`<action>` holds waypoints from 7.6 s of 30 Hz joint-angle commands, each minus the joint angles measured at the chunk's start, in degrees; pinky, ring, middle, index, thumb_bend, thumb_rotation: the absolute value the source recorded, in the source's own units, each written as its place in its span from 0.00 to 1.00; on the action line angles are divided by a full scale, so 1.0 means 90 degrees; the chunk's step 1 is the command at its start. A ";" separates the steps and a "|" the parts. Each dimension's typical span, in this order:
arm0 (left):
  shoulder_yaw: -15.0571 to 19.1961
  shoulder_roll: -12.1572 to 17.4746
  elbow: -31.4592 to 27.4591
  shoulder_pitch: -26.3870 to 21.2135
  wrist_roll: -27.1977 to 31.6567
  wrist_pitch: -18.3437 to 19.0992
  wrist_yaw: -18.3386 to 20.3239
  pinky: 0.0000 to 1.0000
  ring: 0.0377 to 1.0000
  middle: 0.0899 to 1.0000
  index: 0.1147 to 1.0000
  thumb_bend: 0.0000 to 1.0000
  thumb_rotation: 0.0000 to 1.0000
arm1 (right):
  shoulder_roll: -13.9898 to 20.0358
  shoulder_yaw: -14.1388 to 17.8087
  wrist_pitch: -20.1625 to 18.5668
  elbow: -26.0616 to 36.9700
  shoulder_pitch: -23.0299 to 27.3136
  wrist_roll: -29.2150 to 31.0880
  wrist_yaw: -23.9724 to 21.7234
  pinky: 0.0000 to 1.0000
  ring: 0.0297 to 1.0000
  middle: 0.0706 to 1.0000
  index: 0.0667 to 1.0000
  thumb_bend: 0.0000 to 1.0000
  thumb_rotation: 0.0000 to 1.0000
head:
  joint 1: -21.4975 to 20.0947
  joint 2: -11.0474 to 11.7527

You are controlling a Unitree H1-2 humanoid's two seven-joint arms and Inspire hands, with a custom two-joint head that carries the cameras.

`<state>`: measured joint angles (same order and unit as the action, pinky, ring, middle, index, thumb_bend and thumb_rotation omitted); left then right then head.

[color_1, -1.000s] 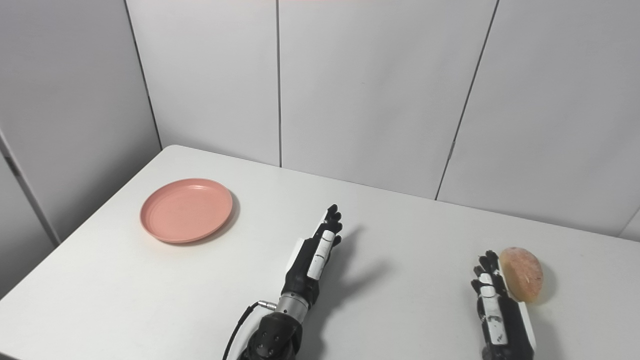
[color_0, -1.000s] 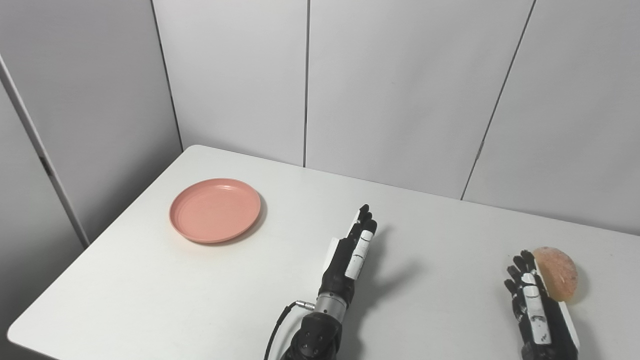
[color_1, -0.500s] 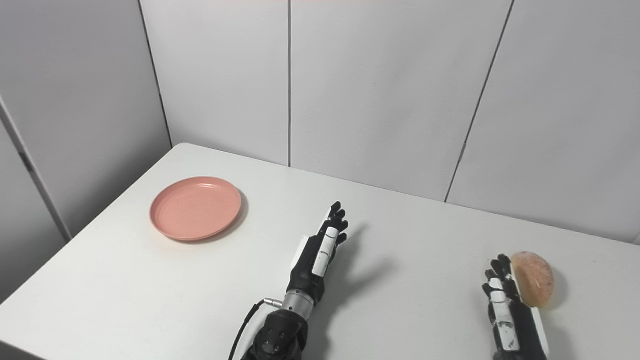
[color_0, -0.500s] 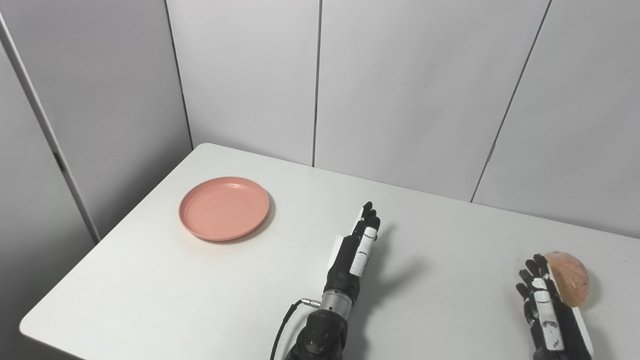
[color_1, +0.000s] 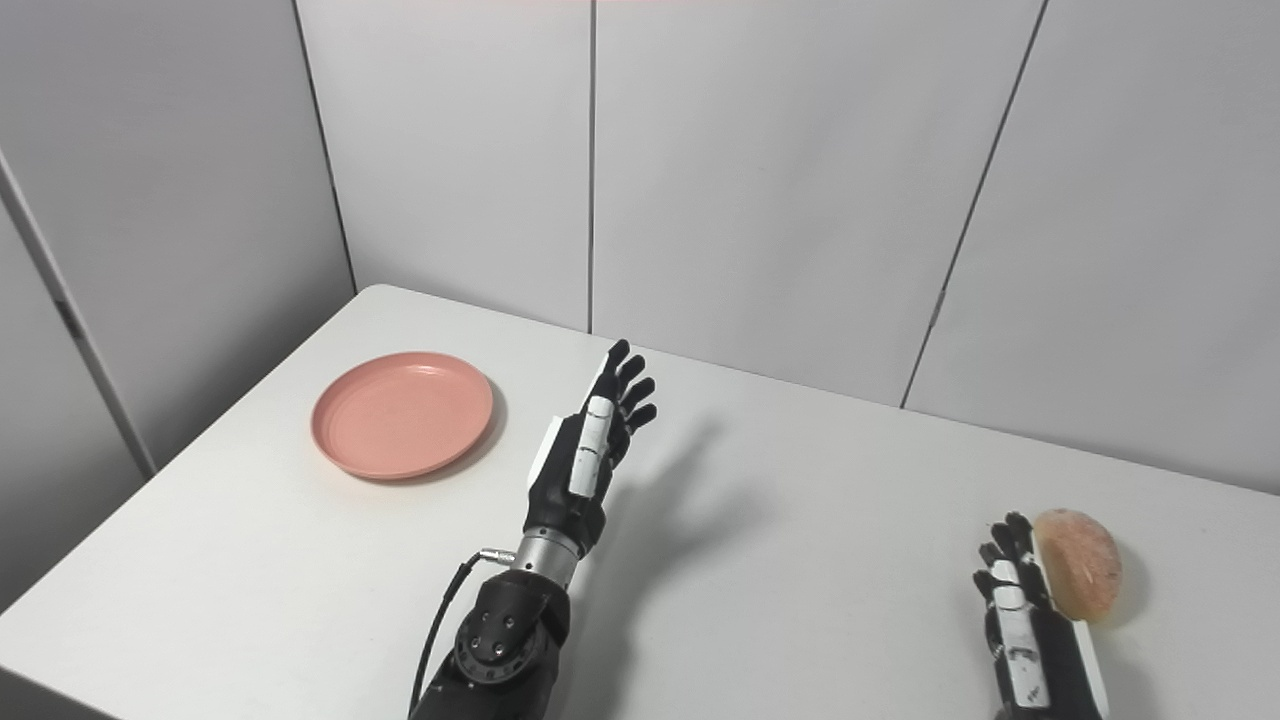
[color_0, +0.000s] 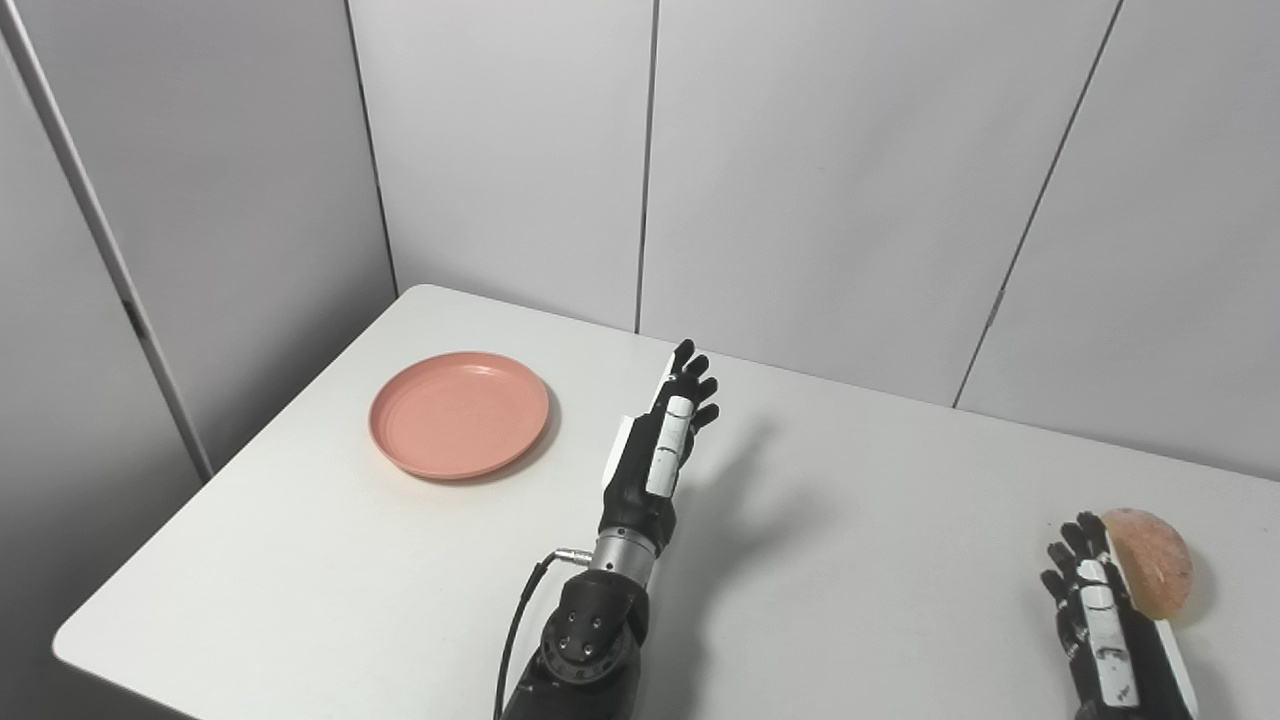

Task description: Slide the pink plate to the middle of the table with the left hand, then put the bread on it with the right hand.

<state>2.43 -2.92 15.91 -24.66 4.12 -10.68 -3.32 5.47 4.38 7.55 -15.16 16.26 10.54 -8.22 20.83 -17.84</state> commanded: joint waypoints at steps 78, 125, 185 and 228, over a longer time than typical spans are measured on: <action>0.1817 0.2942 0.2768 -0.0780 0.0150 -0.0925 -0.0862 1.00 0.95 0.93 0.90 0.76 1.00 | -0.0086 -0.0067 -0.0341 0.0982 -0.0122 0.0152 -0.0099 1.00 1.00 1.00 1.00 0.41 0.90 | 0.0556 0.0209; 0.1106 0.2160 0.2986 -0.0950 0.0644 -0.0926 0.0301 0.91 0.93 0.92 0.89 0.77 1.00 | -0.0125 -0.0130 -0.0794 0.1596 -0.0265 0.0070 0.0125 1.00 1.00 1.00 1.00 0.35 0.93 | 0.0464 -0.0023; 0.0129 0.0856 0.2480 -0.0983 0.0426 -0.0262 0.0763 0.94 0.94 0.93 0.90 0.78 1.00 | -0.0360 -0.0239 -0.0111 0.0885 -0.0078 -0.0305 0.0210 0.97 0.95 0.97 0.99 0.60 0.79 | -0.1539 -0.0662; -0.0336 0.0737 0.1951 -0.0449 0.0372 0.0060 0.1628 0.95 0.96 0.97 0.94 0.76 1.00 | -0.0874 -0.0595 -0.0127 0.0910 0.0220 -0.1296 0.1016 1.00 1.00 0.99 1.00 0.56 0.85 | -0.3288 -0.1144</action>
<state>0.50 5.23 33.53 -29.72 7.81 -10.03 10.29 -2.25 -0.95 3.50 -8.71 16.18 -1.05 0.76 -8.70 -28.12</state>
